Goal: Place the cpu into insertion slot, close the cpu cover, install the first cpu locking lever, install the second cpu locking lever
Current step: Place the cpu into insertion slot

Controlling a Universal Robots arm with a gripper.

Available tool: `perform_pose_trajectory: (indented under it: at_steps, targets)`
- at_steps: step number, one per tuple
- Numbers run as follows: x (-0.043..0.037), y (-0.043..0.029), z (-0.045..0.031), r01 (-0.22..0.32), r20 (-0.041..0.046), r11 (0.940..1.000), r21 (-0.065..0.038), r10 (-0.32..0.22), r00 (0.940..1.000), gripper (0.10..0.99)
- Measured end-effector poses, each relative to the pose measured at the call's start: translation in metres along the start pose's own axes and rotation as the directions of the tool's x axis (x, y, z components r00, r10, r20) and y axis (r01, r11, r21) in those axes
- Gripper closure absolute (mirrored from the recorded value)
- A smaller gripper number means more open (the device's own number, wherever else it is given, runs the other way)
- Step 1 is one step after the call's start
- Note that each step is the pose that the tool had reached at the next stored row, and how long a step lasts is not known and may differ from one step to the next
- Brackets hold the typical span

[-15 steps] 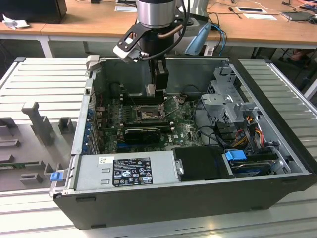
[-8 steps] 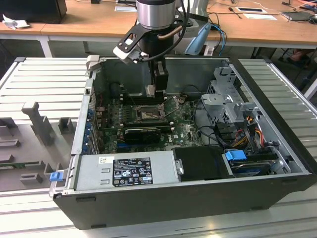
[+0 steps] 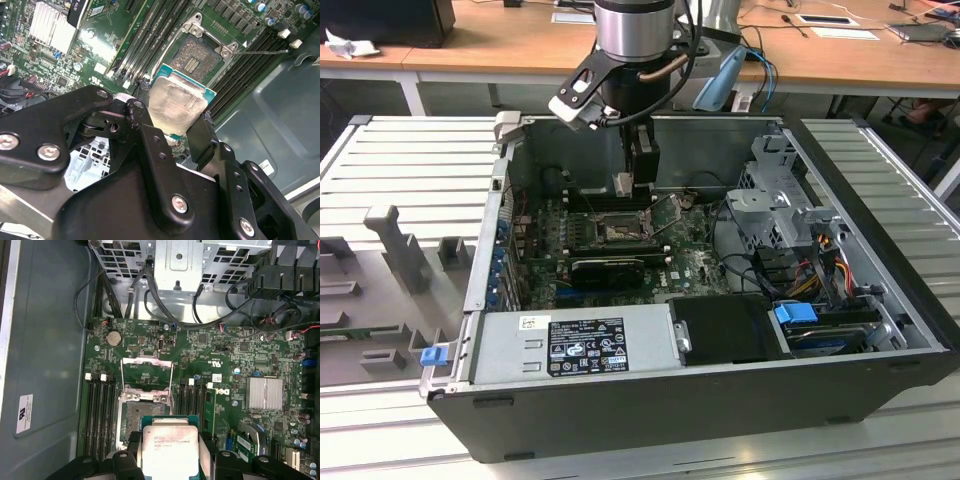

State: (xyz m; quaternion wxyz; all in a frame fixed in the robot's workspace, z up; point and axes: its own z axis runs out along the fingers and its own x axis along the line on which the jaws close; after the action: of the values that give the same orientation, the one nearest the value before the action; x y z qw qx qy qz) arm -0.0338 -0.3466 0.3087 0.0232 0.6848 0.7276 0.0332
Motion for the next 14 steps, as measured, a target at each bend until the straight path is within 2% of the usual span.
perform_pose_trajectory:
  at_steps: [10,12,14]
  targets:
    - [0.0000,-0.0004,0.0038,-0.004,0.0002,1.0000,0.000,0.004,1.0000,0.545]
    - [0.0000,-0.0005,0.0047,-0.017,0.0014,0.9999,0.000,0.017,0.9999,0.545]
    - [-0.0001,-0.0006,0.0061,-0.054,0.0044,0.9986,-0.001,0.054,0.9985,0.545]
